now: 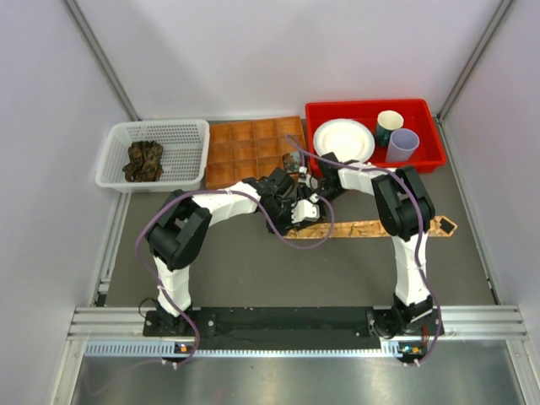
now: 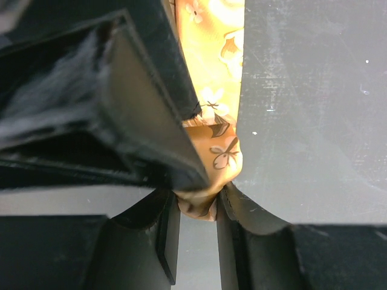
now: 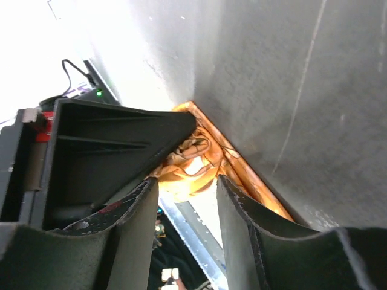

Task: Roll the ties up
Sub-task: Roll the tie at the center of the board.

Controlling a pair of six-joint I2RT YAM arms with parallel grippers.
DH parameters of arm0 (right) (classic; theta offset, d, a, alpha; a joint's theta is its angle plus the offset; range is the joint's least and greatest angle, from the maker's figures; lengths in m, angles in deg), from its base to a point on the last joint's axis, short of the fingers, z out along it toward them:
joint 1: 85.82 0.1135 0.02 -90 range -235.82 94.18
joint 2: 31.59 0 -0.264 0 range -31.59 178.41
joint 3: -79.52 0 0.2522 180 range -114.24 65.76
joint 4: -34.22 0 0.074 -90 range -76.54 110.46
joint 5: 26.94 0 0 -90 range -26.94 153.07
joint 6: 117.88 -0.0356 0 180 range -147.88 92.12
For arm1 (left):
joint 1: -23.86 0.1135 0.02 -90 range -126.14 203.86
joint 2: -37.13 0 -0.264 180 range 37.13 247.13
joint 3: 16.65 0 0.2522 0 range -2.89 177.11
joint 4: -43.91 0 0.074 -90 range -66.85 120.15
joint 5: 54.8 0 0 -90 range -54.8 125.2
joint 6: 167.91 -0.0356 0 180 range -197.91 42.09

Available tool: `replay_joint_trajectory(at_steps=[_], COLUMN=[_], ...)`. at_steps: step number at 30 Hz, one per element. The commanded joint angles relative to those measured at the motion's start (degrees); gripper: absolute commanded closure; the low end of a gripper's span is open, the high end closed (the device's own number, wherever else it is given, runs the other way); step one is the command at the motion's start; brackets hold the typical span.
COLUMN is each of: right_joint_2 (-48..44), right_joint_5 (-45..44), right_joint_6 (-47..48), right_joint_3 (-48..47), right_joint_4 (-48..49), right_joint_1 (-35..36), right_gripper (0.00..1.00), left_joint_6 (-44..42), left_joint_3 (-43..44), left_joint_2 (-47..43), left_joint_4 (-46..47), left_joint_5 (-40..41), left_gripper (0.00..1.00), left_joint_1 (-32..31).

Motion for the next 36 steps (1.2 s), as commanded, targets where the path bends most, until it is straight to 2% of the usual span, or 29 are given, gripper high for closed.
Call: replay_joint_trajectory(at_steps=[1,7,12,19,23,26,27,29,30,31,34,36], right_joint_2=[-2.5,-1.5,-4.4,-4.1,-3.1,-1.5,-1.0,0.6,0.9,1.2,1.2,1.3], right_joint_5=[4.4,5.3,2.7,6.1,4.2,0.8,-0.3,-2.6,-3.3,-3.9,-6.7,-9.6], right_joint_6=[-4.7,-4.7,-1.8,-5.1,-3.6,-1.9,-0.6,0.6,1.3,1.7,2.2,2.6], right_joint_3=[0.1,0.2,1.0,1.2,0.9,0.6,0.4,-0.5,-0.8,-0.9,-0.5,-0.5], right_joint_4=[4.9,4.6,-0.4,2.6,1.1,0.0,-0.4,-2.1,-2.6,-2.7,-2.8,-2.6], right_joint_1=[0.5,1.3,-0.1,0.3,1.6,1.5,1.6,1.5,1.4,1.3,1.3,1.0], right_gripper=[0.56,0.56,0.56,0.56,0.58,0.66,0.73,0.83,0.93,0.98,1.0,1.0], left_joint_6=[-0.9,-0.8,-0.8,-0.6,-0.6,-0.4,-0.4,-0.3,-0.2,-0.1,0.8,1.3], left_joint_3=[-3.3,-3.4,-3.6,-3.3,-3.6,-3.7,-3.6,-3.6,-3.6,-3.6,-3.6,-3.7], left_joint_2=[5.8,5.9,5.8,6.3,6.2,6.3,6.3,6.3,6.2,6.2,6.0,5.5], left_joint_4=[-3.5,-3.5,-3.6,-3.5,-3.5,-3.5,-3.5,-3.4,-3.5,-3.3,-3.1,-2.7], left_joint_5=[5.3,5.8,6.0,6.0,6.1,6.2,6.2,6.1,6.0,6.0,5.4,4.5], left_gripper=[0.79,0.79,0.79,0.8,0.8,0.8,0.8,0.8,0.8,0.79,0.74,0.63], left_joint_1=[-0.6,-0.9,-1.0,-1.4,-1.4,-1.4,-1.4,-1.4,-1.4,-1.4,-1.3,-1.1])
